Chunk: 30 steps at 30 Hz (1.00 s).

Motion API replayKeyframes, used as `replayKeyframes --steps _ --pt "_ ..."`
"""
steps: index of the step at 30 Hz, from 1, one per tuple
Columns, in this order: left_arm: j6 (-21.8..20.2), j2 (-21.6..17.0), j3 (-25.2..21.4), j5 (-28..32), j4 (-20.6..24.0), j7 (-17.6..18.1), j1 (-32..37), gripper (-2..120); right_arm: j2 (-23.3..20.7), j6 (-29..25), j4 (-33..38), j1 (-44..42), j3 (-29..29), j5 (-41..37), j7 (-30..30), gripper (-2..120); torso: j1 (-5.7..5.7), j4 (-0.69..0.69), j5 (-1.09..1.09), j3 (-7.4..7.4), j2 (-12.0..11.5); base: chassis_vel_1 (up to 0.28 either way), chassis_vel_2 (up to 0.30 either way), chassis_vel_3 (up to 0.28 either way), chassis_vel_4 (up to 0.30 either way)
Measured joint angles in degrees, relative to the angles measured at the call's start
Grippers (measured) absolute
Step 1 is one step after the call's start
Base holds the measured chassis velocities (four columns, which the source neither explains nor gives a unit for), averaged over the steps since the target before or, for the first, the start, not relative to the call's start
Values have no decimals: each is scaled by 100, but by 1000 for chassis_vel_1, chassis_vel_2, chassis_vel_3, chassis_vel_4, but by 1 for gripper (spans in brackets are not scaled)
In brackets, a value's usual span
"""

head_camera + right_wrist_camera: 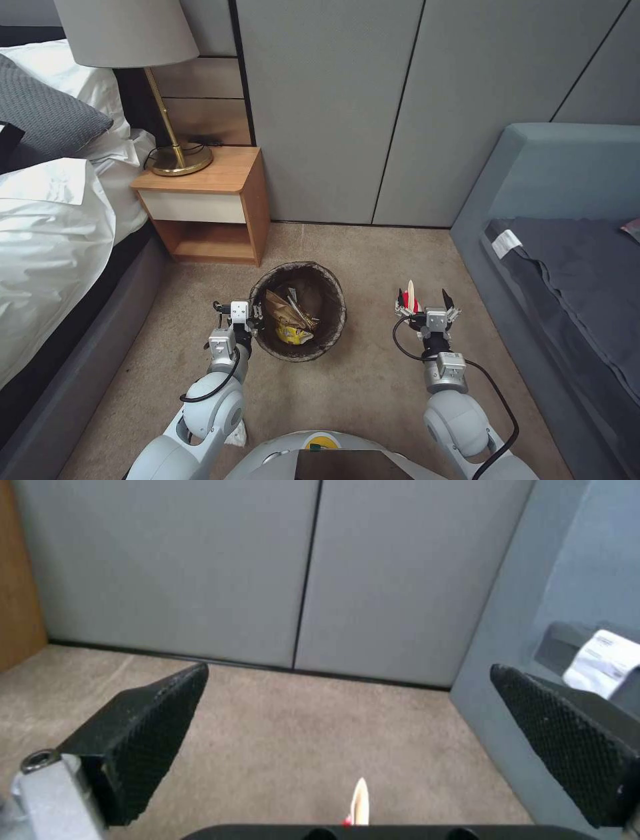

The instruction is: Pick up the trash bin, then pick up the garbage from the floor and place it into the trash bin.

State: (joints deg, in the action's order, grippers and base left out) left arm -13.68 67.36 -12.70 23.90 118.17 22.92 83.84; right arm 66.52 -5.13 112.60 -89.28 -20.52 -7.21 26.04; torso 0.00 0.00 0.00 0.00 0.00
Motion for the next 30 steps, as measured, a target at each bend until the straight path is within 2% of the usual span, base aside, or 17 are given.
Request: replayKeyframes --steps 18,30 --pt "2 -45 4 40 0 2 -21 2 101 43 -68 165 107 21 139 100 1 1 0 1 0 -111 120 119 -117" --pt "9 -43 13 61 -38 2 -47 2 78 259 -239 352 91 -90 322 100 0 0 0 -1 0 -6 18 17 -3"
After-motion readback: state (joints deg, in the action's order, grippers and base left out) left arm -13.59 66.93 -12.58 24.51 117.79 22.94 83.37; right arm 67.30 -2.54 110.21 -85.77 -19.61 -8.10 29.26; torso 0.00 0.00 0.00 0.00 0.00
